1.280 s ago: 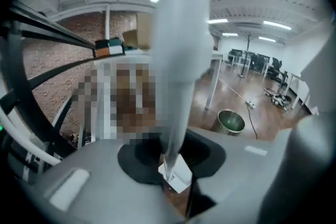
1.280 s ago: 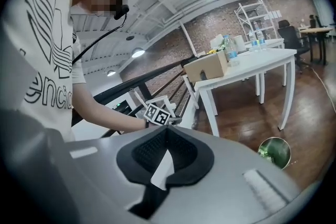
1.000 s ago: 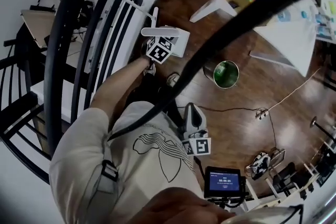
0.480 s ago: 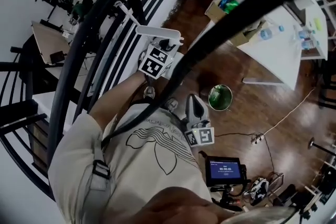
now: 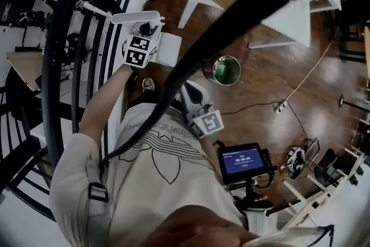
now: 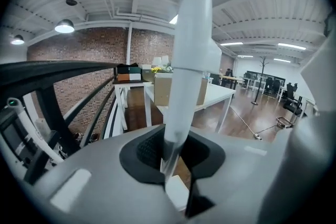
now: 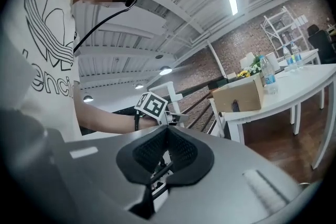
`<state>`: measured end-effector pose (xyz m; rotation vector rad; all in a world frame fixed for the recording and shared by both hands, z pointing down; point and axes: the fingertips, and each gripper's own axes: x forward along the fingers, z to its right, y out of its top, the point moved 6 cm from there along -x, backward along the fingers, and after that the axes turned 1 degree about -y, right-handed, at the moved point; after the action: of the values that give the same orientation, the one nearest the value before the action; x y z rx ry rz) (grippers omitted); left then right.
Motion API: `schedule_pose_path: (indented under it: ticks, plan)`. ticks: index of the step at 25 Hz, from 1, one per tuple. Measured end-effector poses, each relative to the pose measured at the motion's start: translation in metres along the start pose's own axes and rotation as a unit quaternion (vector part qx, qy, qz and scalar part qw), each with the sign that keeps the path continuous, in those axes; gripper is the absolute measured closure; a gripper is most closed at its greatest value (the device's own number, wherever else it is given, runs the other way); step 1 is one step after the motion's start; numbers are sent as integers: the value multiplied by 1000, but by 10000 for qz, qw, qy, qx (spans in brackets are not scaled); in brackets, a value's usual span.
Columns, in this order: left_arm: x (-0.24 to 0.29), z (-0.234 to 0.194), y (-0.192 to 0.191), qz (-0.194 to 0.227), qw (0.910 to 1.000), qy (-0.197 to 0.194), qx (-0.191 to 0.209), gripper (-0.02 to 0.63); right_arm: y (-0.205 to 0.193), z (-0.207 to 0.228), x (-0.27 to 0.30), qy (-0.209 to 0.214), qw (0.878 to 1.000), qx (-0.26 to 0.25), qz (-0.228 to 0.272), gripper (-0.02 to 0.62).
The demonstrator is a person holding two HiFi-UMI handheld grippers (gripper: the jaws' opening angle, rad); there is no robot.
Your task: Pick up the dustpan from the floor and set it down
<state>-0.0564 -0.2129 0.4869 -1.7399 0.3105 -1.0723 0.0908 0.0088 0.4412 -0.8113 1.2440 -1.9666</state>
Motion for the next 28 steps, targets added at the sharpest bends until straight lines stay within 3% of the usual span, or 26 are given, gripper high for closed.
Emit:
schedule_pose_path:
  ticks: [4,12,17,21,22,24,28]
  plan:
    - [34,-16,-41,-201,9997,4,149,525,-22,0,5,-33,9994,25,-342,594]
    - [97,-15,-118,-835,9965,16,-63,523,-45,4,-21,-479,9959,331,-686,592]
    - [111,-7,-146,-1151,9932,-71,132,523,-44,5,-35,-672,9948,371,-664,592]
    - [113,-12,-149,-1145,9931,21,273,520,-44,11,-38,-680,9948,324,-688,593]
    - [114,-15,-148,-1211,9917,104,424,506,-43,13,-37,-669,9948,320,-693,594]
    - [109,-20,-152,-1445,9860,413,720,379,-41,15,-34,-625,9952,316,-678,592]
    - [71,-26,-163,-1609,9784,1014,813,299,-35,13,-30,-398,9974,271,-542,592]
